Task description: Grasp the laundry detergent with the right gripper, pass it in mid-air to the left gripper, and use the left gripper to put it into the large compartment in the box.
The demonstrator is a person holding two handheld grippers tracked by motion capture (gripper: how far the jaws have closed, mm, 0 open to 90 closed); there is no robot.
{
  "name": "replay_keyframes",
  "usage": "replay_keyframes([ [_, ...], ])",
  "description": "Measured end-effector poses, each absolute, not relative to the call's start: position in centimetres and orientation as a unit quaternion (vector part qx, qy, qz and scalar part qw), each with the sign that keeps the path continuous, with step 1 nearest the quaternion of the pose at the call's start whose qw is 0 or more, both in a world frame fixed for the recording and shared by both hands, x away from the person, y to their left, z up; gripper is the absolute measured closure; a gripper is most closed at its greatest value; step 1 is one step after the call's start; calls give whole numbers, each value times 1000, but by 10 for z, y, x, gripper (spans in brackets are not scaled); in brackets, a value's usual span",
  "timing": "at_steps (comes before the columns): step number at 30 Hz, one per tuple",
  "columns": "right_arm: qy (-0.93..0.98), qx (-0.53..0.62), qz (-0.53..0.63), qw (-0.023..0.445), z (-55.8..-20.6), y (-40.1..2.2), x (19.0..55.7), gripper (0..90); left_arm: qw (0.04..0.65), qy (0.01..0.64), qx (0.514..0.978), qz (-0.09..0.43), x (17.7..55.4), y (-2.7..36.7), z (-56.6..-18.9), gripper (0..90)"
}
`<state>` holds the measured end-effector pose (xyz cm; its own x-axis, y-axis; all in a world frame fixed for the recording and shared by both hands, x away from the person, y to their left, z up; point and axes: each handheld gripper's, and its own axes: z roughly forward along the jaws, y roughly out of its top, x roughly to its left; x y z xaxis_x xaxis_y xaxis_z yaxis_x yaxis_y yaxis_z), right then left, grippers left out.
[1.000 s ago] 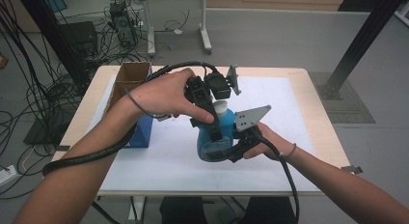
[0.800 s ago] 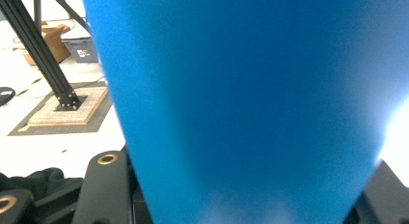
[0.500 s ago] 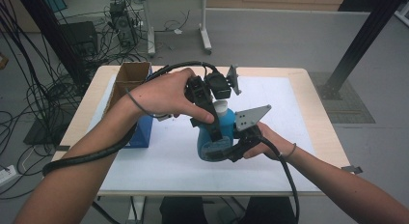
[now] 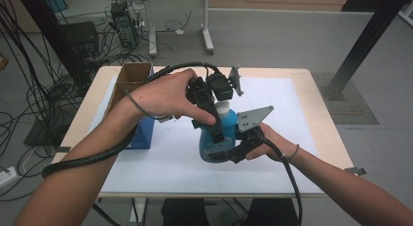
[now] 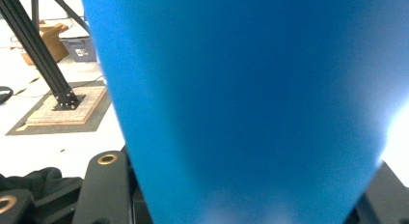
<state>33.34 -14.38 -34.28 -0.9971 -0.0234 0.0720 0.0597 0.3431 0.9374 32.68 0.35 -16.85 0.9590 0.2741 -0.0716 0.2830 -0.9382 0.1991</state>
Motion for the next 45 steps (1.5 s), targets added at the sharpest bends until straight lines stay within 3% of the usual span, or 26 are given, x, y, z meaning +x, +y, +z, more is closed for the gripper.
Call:
replay_keyframes([
  [31,-819,-2,-573,39,-340,-138,332,397,102,126,987,-20,324,-3,-171,123],
  [36,-819,0,-573,38,-340,-138,332,397,102,124,987,-17,325,-5,-172,154],
  [45,-819,3,-573,36,-338,-138,332,397,104,119,987,-15,327,-5,-171,300],
])
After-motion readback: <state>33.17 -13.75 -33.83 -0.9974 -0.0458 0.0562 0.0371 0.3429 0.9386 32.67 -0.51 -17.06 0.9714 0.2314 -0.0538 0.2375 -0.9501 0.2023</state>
